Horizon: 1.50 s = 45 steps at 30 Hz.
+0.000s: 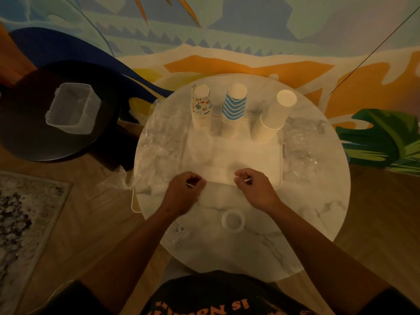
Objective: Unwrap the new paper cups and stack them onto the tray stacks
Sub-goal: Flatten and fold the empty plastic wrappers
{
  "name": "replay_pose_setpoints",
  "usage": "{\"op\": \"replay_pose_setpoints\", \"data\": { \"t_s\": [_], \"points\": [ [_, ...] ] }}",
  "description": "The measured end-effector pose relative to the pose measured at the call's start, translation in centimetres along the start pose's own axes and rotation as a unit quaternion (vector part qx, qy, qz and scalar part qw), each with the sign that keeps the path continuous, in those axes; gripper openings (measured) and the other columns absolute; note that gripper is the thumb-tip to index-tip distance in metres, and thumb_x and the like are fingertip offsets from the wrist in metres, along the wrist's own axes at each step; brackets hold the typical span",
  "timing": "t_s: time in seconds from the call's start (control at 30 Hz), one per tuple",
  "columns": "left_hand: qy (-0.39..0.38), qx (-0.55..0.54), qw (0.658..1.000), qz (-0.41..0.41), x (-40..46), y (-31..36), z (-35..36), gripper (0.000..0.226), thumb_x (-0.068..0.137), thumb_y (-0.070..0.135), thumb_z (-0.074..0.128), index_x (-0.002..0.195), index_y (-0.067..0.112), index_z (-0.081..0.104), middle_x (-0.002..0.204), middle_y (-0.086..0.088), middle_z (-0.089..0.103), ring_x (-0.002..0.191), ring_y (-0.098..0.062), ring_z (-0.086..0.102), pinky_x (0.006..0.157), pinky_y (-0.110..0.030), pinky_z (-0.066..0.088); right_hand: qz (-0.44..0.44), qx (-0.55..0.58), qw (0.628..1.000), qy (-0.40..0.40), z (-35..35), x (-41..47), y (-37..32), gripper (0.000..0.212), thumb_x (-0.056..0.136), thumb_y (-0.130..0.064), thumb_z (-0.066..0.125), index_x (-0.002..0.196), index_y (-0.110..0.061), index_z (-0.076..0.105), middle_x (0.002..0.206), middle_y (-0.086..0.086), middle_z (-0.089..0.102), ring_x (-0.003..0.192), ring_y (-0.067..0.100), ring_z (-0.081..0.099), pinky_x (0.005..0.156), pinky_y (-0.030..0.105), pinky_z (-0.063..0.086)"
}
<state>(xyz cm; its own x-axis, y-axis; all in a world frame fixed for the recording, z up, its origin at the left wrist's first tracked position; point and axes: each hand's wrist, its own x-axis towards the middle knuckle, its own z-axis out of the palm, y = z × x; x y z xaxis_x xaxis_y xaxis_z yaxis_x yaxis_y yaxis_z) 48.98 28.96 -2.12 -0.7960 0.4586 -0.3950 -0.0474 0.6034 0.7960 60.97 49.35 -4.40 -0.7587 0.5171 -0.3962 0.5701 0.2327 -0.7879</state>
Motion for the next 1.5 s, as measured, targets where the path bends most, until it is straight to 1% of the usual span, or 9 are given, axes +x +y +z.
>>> {"op": "replay_pose_setpoints", "data": {
  "t_s": [0.13, 0.27, 0.47, 0.63, 0.83, 0.97, 1.13, 1.37, 1.5],
  "points": [
    [-0.083, 0.015, 0.996, -0.017, -1.8, -1.7, 3.3, 0.014, 0.092, 0.027, 0.072, 0.098, 0.014, 0.071, 0.086, -0.001, 0.071, 0.07, -0.02, 0.07, 0.057, -0.03, 0.06, 0.035, -0.025, 0.999, -0.012, 0.2, -2.0, 3.5, 0.021, 0.093, -0.028, 0.07, 0.112, -0.019, 0.073, 0.097, -0.004, 0.072, 0.087, 0.013, 0.069, 0.084, 0.032, 0.057],
    [-0.132, 0.101, 0.986, 0.003, -2.5, -4.0, 6.0, 0.025, 0.089, 0.033, 0.075, 0.107, 0.016, 0.071, 0.093, 0.003, 0.071, 0.079, -0.011, 0.066, 0.073, -0.027, 0.054, 0.055, -0.085, 0.995, -0.019, 0.8, -3.9, 6.6, 0.022, 0.092, -0.025, 0.07, 0.113, -0.019, 0.073, 0.103, -0.003, 0.073, 0.087, 0.012, 0.066, 0.088, 0.03, 0.054],
    [-0.186, 0.161, 0.968, -0.041, -3.0, -5.7, 9.1, 0.047, 0.088, 0.032, 0.074, 0.128, 0.012, 0.063, 0.116, -0.006, 0.069, 0.1, -0.018, 0.064, 0.082, -0.024, 0.046, 0.076, -0.154, 0.984, -0.047, 2.1, -6.0, 9.5, 0.021, 0.093, -0.021, 0.067, 0.111, -0.011, 0.074, 0.107, 0.006, 0.073, 0.1, 0.023, 0.067, 0.087, 0.029, 0.047],
    [-0.174, 0.146, 0.972, -0.061, -3.5, -5.6, 10.5, 0.041, 0.085, 0.027, 0.075, 0.119, 0.007, 0.066, 0.099, -0.003, 0.065, 0.088, -0.018, 0.06, 0.077, -0.025, 0.045, 0.072, -0.15, 0.984, -0.062, 3.5, -6.5, 10.2, 0.02, 0.09, -0.028, 0.068, 0.082, -0.01, 0.069, 0.079, 0.006, 0.07, 0.076, 0.022, 0.065, 0.073, 0.037, 0.051],
    [-0.152, 0.09, 0.98, -0.087, -3.1, -7.5, 10.8, 0.024, 0.074, 0.026, 0.071, 0.087, 0.006, 0.069, 0.082, -0.013, 0.07, 0.077, -0.031, 0.07, 0.071, -0.049, 0.06, 0.074, -0.1, 0.991, -0.056, 3.9, -6.4, 10.8, 0.027, 0.086, -0.03, 0.067, 0.067, -0.011, 0.06, 0.065, 0.007, 0.062, 0.065, 0.024, 0.062, 0.063, 0.037, 0.048],
    [-0.136, 0.044, 0.984, -0.109, -3.7, -6.8, 10.3, 0.018, 0.078, 0.008, 0.069, 0.088, -0.006, 0.069, 0.083, -0.027, 0.07, 0.059, -0.021, 0.067, 0.059, -0.044, 0.059, 0.08, -0.078, 0.991, -0.067, 4.0, -6.7, 10.7, 0.024, 0.089, -0.025, 0.066, 0.071, -0.009, 0.068, 0.066, 0.009, 0.067, 0.067, 0.027, 0.067, 0.067, 0.043, 0.054],
    [-0.129, -0.003, 0.982, -0.141, -4.2, -6.1, 10.1, 0.009, 0.082, -0.002, 0.067, 0.087, -0.009, 0.071, 0.072, -0.016, 0.065, 0.056, -0.018, 0.062, 0.057, -0.037, 0.057, 0.109, -0.037, 0.992, -0.047, 4.2, -6.9, 9.7, 0.014, 0.089, -0.021, 0.071, 0.077, -0.018, 0.075, 0.068, -0.001, 0.072, 0.064, 0.015, 0.069, 0.07, 0.04, 0.059],
    [-0.103, -0.022, 0.984, -0.141, -4.0, -5.3, 9.4, 0.022, 0.09, 0.005, 0.069, 0.112, 0.002, 0.073, 0.081, -0.009, 0.072, 0.063, -0.017, 0.067, 0.061, -0.028, 0.059, 0.1, -0.013, 0.994, -0.043, 4.1, -6.9, 7.9, 0.012, 0.093, -0.023, 0.069, 0.09, -0.014, 0.078, 0.076, 0.005, 0.074, 0.065, 0.013, 0.065, 0.071, 0.041, 0.057],
    [-0.078, -0.029, 0.989, -0.121, -3.6, -4.8, 8.2, 0.02, 0.091, 0.009, 0.071, 0.111, 0.005, 0.071, 0.089, -0.007, 0.071, 0.071, -0.018, 0.068, 0.065, -0.031, 0.061, 0.092, 0.036, 0.995, -0.032, 3.4, -6.5, 6.6, 0.013, 0.094, -0.021, 0.07, 0.086, -0.013, 0.077, 0.07, 0.003, 0.071, 0.062, 0.015, 0.064, 0.072, 0.047, 0.058]
  ]
}}
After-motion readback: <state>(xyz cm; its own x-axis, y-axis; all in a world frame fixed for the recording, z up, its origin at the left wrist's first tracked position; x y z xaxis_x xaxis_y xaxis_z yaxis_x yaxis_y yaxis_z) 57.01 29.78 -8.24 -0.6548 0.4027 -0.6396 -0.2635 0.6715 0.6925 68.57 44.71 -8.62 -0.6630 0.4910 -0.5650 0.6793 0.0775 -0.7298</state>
